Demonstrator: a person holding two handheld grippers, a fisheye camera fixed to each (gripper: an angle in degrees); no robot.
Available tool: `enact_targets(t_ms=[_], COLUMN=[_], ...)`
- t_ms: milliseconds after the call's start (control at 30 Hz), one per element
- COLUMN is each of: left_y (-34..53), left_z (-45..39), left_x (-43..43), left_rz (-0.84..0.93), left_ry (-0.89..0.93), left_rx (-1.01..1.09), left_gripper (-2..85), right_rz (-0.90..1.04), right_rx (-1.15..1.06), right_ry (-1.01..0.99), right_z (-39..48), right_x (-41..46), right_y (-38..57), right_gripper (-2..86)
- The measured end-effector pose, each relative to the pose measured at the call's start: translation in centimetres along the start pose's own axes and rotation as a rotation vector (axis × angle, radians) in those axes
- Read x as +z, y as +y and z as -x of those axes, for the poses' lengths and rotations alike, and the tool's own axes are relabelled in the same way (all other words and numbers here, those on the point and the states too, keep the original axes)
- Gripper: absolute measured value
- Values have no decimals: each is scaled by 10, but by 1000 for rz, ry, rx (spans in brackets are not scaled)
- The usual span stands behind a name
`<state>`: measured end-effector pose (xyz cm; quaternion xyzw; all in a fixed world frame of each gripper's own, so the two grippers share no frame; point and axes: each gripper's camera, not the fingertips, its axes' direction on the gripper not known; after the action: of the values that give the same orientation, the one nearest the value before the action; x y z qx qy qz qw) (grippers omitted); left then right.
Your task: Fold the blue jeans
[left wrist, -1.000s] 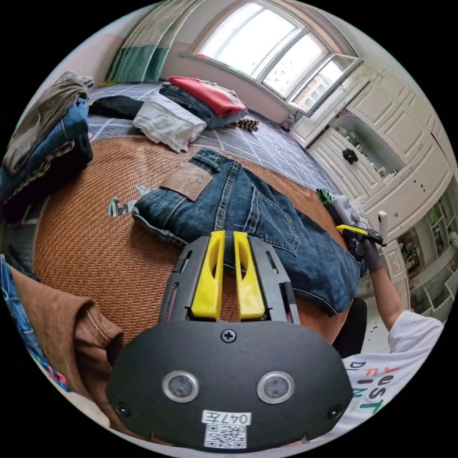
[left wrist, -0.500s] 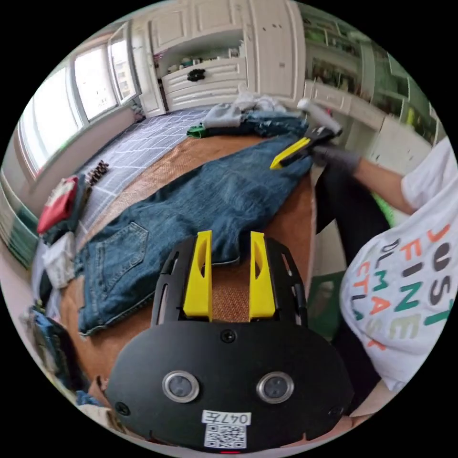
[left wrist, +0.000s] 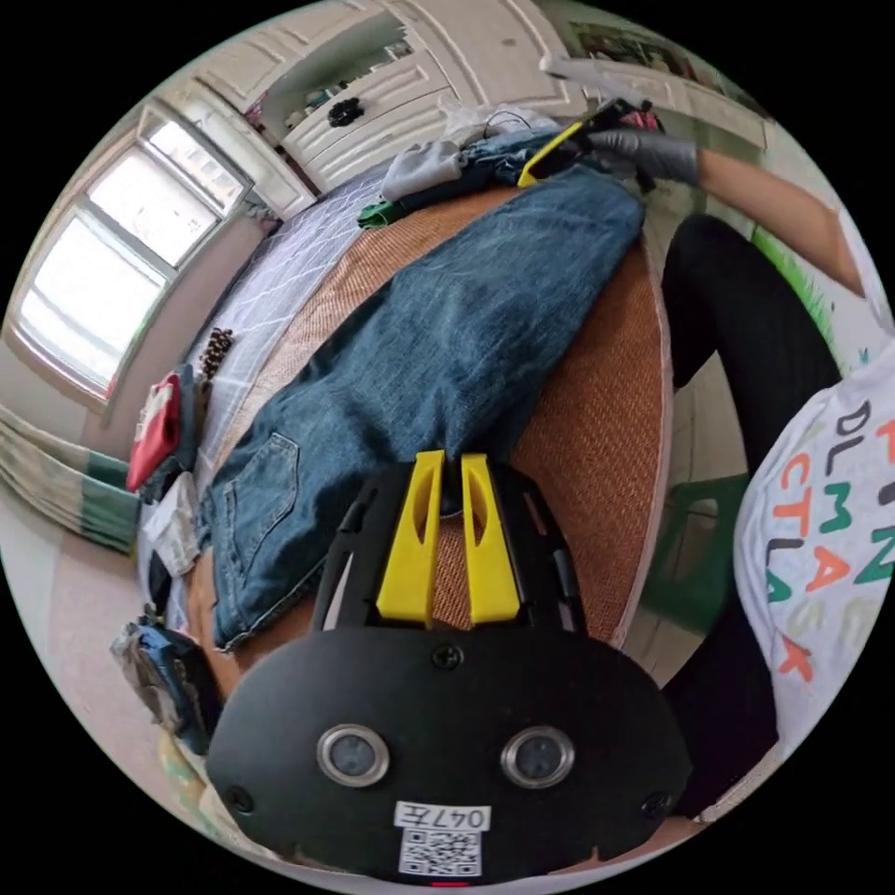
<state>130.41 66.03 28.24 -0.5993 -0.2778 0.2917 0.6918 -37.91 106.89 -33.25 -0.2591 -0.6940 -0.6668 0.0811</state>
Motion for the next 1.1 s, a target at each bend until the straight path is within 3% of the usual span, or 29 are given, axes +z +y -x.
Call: enact_targets(t_ms=[167,233,300,400,500,567,667,800,900,967,1033,1100], left_y=[19,27,39,55,68,72,69,54,44,40,37,35], left_z=[68,91,121,165,210,234,262,274,280,288,300,324], left_x=[-6,-10,-18,-38,-62,-70,-68,-66,-72,-78,-84,-83], left_rz=[38,33,15,-50,-197,-283,-326,-309,-279,-256,-234,-175], left_ry=[156,208,320,473,574,630,675,706,701,655,548,304], left_rx=[-39,-48,-47,-72,-156,-211,-283,-297,-295,-313,-334,-397], left_gripper=[35,50,75,86,84,80,76,75,75,76,76,75], right_rz=[118,66,1,-231,-405,-418,-474,-517,-628,-717,-671,-617], right_rx=[-8,144,230,419,658,776,847,935,938,898,867,799], right_ry=[154,21,40,81,-14,-60,-172,-385,-561,-476,-403,-309], right_z=[43,27,24,17,7,22,57,90,119,155,179,206], right_x=[140,144,128,75,65,99,165,262,311,305,295,275], right_y=[16,40,77,192,342,437,507,541,550,547,531,503], right_gripper=[-7,-5,-1,28,75,109,140,125,28,7,3,2])
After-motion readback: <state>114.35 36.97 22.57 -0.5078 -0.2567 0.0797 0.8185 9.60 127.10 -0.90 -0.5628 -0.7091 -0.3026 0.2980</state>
